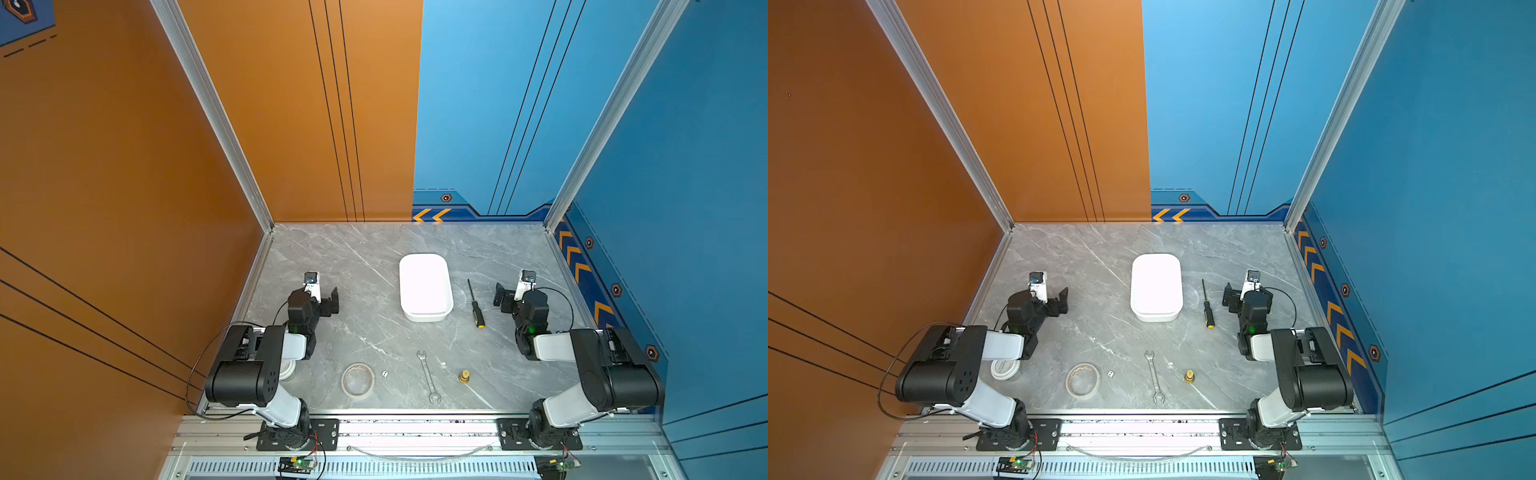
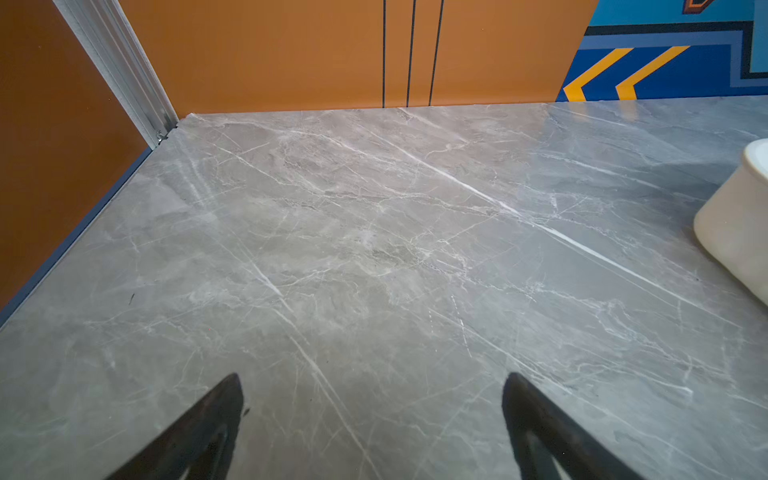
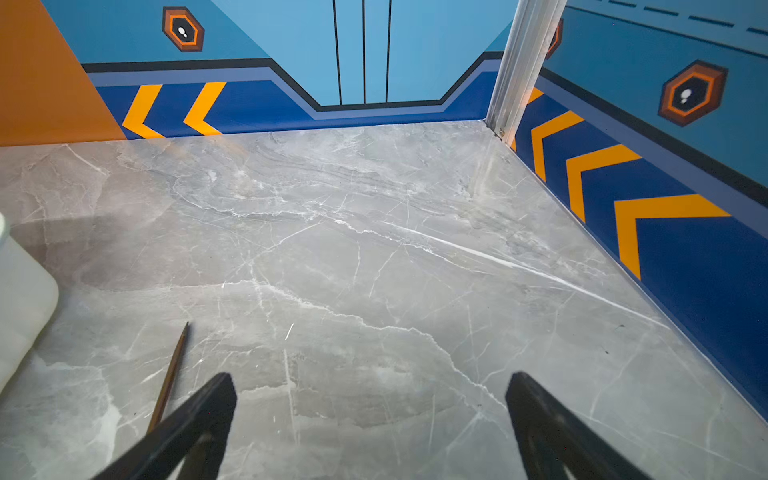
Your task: Put the screwdriver in the bin
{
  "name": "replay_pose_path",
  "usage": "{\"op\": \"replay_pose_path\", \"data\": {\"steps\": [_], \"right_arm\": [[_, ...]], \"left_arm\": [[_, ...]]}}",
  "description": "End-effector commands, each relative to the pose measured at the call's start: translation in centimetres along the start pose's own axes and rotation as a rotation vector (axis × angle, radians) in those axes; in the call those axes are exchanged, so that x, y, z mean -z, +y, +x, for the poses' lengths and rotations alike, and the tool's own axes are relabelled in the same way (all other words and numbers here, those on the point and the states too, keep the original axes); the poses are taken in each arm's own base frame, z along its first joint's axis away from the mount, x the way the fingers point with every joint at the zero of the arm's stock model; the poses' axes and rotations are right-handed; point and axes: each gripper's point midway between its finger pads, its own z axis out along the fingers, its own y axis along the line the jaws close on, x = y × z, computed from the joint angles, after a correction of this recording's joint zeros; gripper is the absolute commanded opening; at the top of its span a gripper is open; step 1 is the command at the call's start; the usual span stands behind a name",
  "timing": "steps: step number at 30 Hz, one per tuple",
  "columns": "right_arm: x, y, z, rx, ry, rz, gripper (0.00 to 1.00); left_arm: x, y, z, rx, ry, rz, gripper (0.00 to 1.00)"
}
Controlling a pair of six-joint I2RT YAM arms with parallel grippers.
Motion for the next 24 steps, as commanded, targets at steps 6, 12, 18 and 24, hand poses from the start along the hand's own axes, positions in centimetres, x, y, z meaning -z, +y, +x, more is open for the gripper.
{"op": "replay_pose_path", "data": {"steps": [6,12,18,24], "right_arm": [[-0.4,0.0,0.0,-0.009,0.011,-0.004,1.00],[0.0,-1.2,-1.4,-0.029,0.008,0.074,1.00],[1.3,-0.1,-4.5,-0.029,0.153,0.019,1.00],[3.9,2.9,-5.5,-0.069,0.383,-0.132,1.00]], "left_arm": [[-0.2,0.6,-0.6,-0.002,-0.007,-0.024,0.98],[0.1,-0.6,-2.2,-0.027,0.026,0.046,0.98],[1.2,-2.9,-4.9,0.054,0.123,0.161,0.98],[2.1,-7.7,-6.2,0.349,0.198,0.419,0.98]]}}
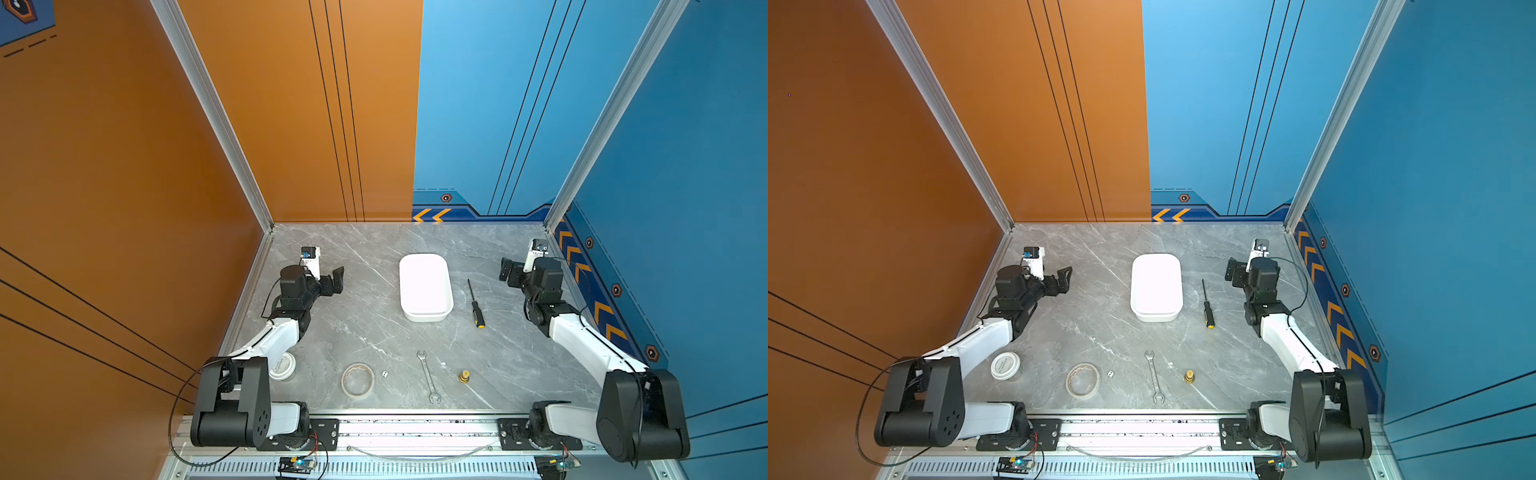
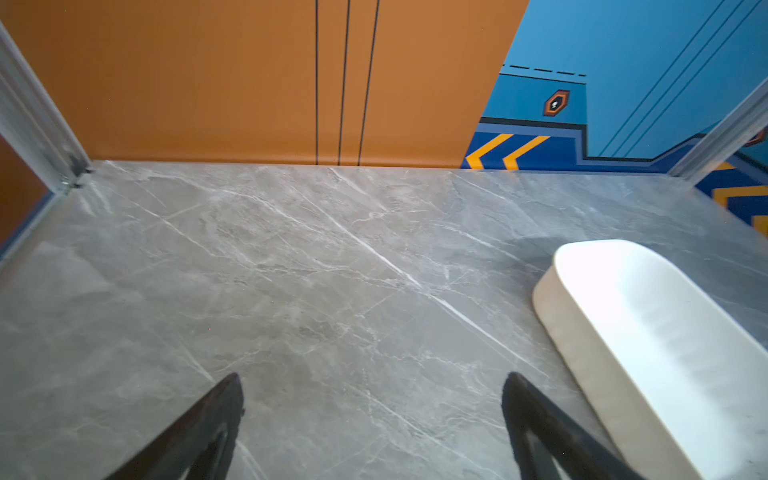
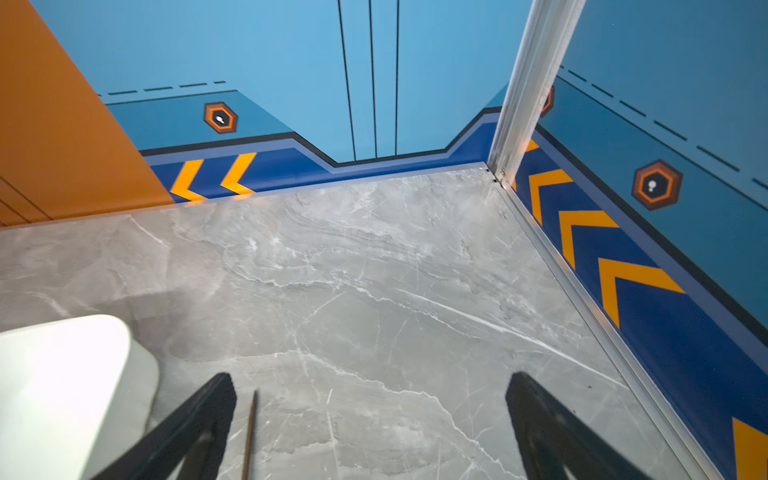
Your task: Put the screwdriver in the bin
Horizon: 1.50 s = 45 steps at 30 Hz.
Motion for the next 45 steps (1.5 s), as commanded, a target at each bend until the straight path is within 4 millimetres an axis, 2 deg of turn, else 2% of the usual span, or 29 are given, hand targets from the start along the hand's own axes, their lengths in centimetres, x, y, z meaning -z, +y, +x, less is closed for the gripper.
{"op": "replay_pose_path", "data": {"steps": [1,6,9,12,15,24,27,38,45], "right_arm": [[1.9,1.8,6.2,-0.015,0.345,-0.086,1.00],[2.8,4.4,8.6,-0.055,0.493,-0.176,0.98],[3.0,6.4,10.5,-0.076,0.578,-0.246,0.95],[3.0,7.5,12.4,-0.063,0.639,-0.262,0.94],[2.8,7.8,14.0,-0.043,0.693,-0.244,0.93],[2.0,7.3,17.0,-0.001,0.785,-0.176,0.88],[1.8,7.2,17.4,0.013,0.796,-0.158,0.85],[0.6,7.3,18.8,0.044,0.840,-0.112,0.74],[0.3,7.8,19.8,0.068,0.868,-0.110,0.63]], "left_arm": [[-0.2,-4.1,2.8,0.222,0.163,0.203,0.98],[-0.7,-8.4,3.9,0.257,0.241,0.351,0.98],[-0.9,-10.1,4.8,0.308,0.302,0.426,0.98],[-1.1,-11.3,5.7,0.357,0.360,0.485,0.98],[-1.3,-11.5,6.4,0.400,0.391,0.482,0.98],[-0.9,-11.9,8.2,0.455,0.448,0.485,0.98],[-0.8,-11.9,8.9,0.465,0.466,0.481,0.98],[-1.0,-12.3,9.3,0.468,0.482,0.461,0.98],[-0.7,-12.4,10.6,0.391,0.548,0.399,0.98]]}}
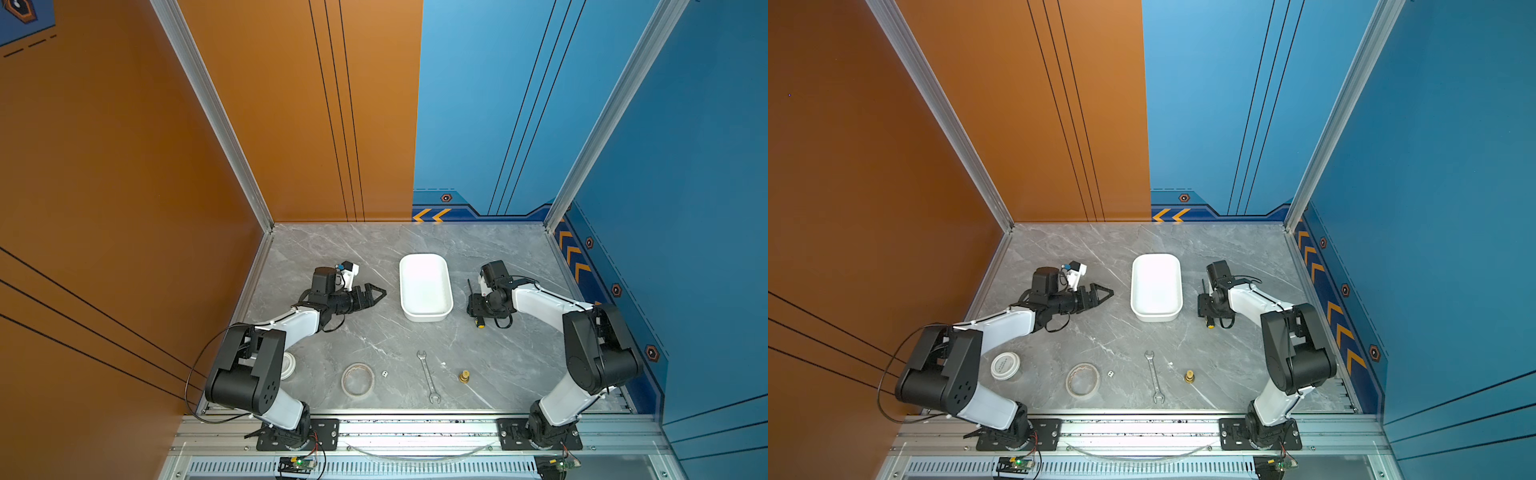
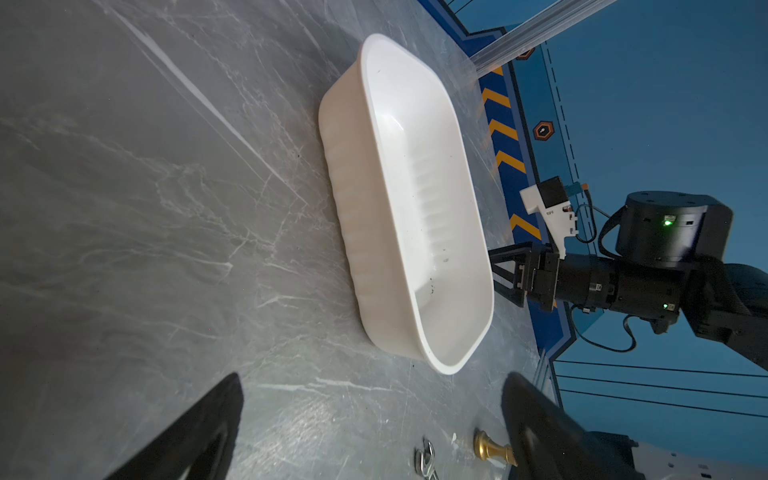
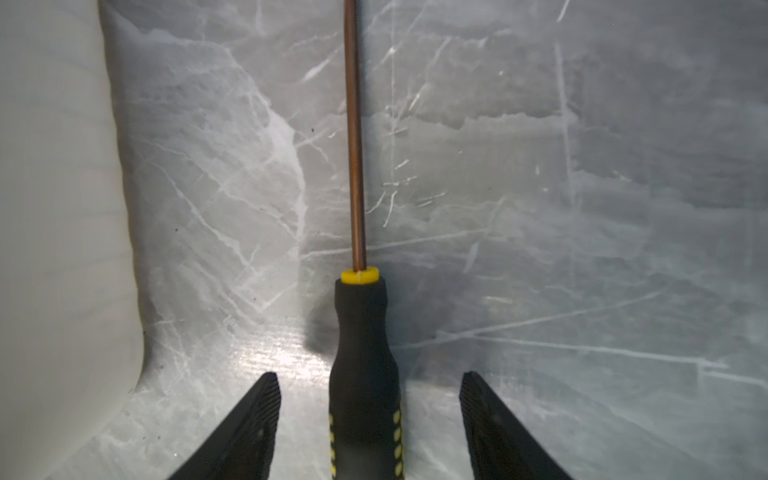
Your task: Put the screwdriver in the bin
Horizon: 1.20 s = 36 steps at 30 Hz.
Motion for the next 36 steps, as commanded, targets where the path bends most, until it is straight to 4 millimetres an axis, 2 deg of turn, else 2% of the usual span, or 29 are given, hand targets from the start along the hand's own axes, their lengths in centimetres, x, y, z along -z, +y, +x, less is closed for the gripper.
{"op": "replay_pose_path", "data": {"steps": [1,7,9,11,20,25,29,33,36], "right_arm": [[0.0,0.0,-0.1,0.003,0.018,0.030,0.61],[-0.3,0.1,0.0,0.013,0.029,0.043,0.50],[-0.4,0.0,0.1,0.014,0.035,0.056,0.38],[-0.5,-0.1,0.2,0.015,0.045,0.064,0.31],[-0.8,-0.1,0.3,0.015,0.069,0.062,0.10],[-0.1,0.1,0.2,0.016,0.062,0.051,0.02],[1.9,1.0,-0.8,0.003,0.012,-0.002,0.00],[6.1,2.2,-2.9,-0.017,-0.094,-0.042,0.00],[9.4,3.9,-4.7,-0.023,-0.189,-0.097,0.00]], "left_arm": [[-0.2,0.5,0.4,-0.038,0.036,-0.071,0.98],[-0.3,0.4,0.7,-0.057,0.057,-0.092,0.98],[-0.4,0.3,0.8,-0.058,0.063,-0.087,0.98],[-0.6,0.2,0.9,-0.062,0.070,-0.082,0.98],[-0.8,-0.2,0.9,-0.080,0.069,-0.084,0.98],[-0.6,0.0,1.1,-0.085,0.075,-0.097,0.98],[-0.3,-0.1,1.0,-0.096,0.073,-0.107,0.98],[0.0,-0.1,1.1,-0.107,0.072,-0.119,0.98],[0.0,-0.3,0.9,-0.111,0.070,-0.116,0.98]]}}
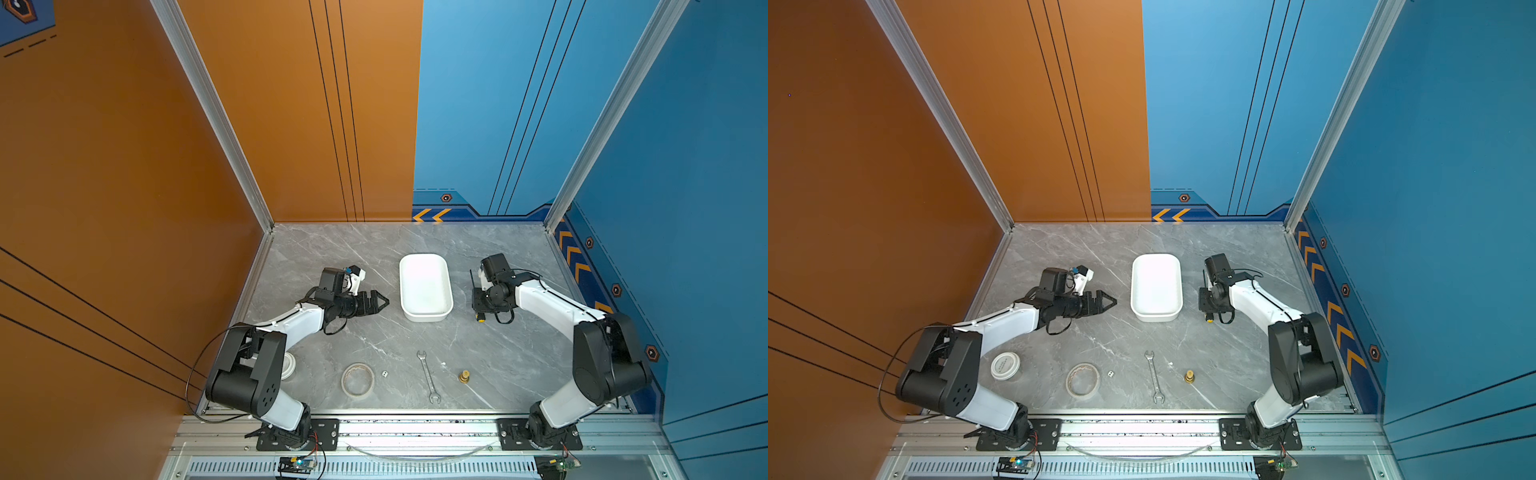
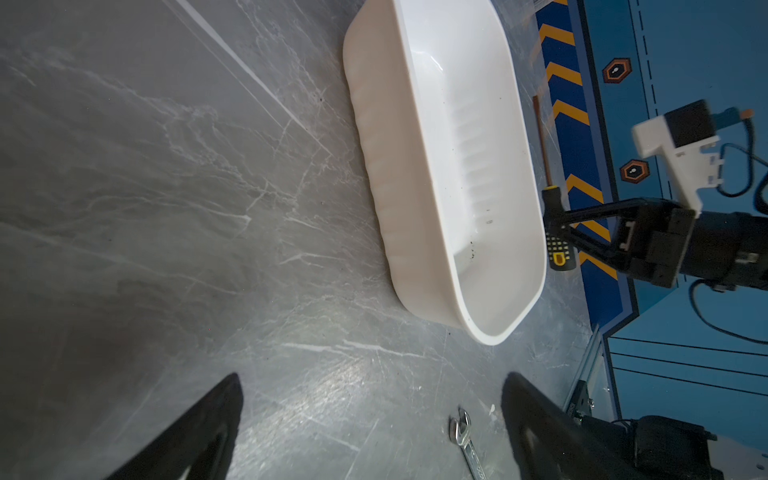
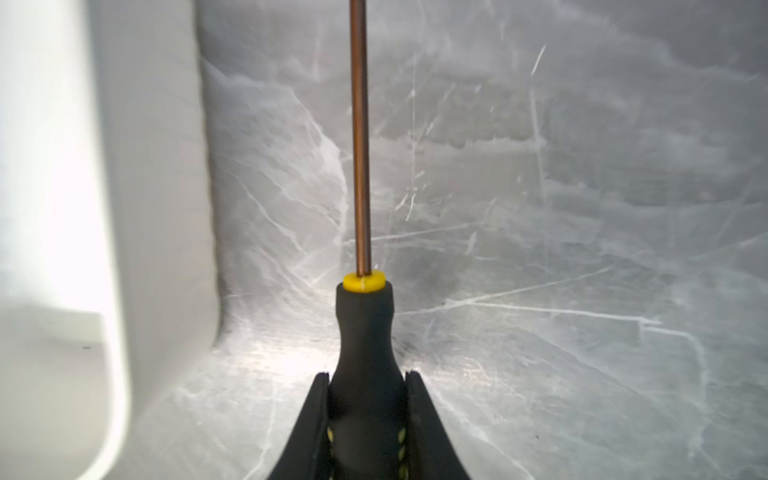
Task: Put the screwdriver in the bin
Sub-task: 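Lift the screwdriver with the right gripper and carry it over the white bin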
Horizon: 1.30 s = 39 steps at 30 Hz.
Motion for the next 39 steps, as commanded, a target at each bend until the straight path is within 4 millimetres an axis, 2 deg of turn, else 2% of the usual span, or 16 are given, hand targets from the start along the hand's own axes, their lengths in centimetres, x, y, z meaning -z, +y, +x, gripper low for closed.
{"op": "replay_pose_path", "data": {"steps": [1,5,9,12,16,23,33,39], "right_arm": [[4.8,2.6,-3.3,-0.016,-0.139,-0.063,0.00],[8.2,5.8,-5.7,0.011,-0.239,-0.116,0.00],[9.6,9.7,-7.0,0.018,-0.262,-0.207,0.00],[8.8,12.1,-7.2,0.038,-0.248,-0.253,0.00],[6.2,14.3,-6.7,0.099,-0.199,-0.264,0.00],[2.1,15.1,-4.6,0.098,-0.103,-0.230,0.00],[-0.9,13.7,-3.5,-0.049,-0.084,-0.083,0.00],[-2.5,13.5,-3.2,-0.080,-0.057,-0.048,0.00]], "left_arm": [[0.6,-0.9,-1.1,-0.046,-0.024,-0.008,0.98],[0.6,-1.2,-1.4,-0.046,-0.031,-0.001,0.98],[0.7,-1.5,-1.6,-0.054,-0.035,0.008,0.98],[0.9,-1.6,-1.6,-0.059,-0.043,0.006,0.98],[1.3,-1.7,-1.4,-0.062,-0.051,0.006,0.98],[1.6,-1.3,-1.3,-0.063,-0.056,-0.004,0.98],[1.7,-1.0,-1.6,-0.075,-0.071,-0.022,0.98],[1.8,-0.7,-1.4,-0.076,-0.068,-0.034,0.98]]}}
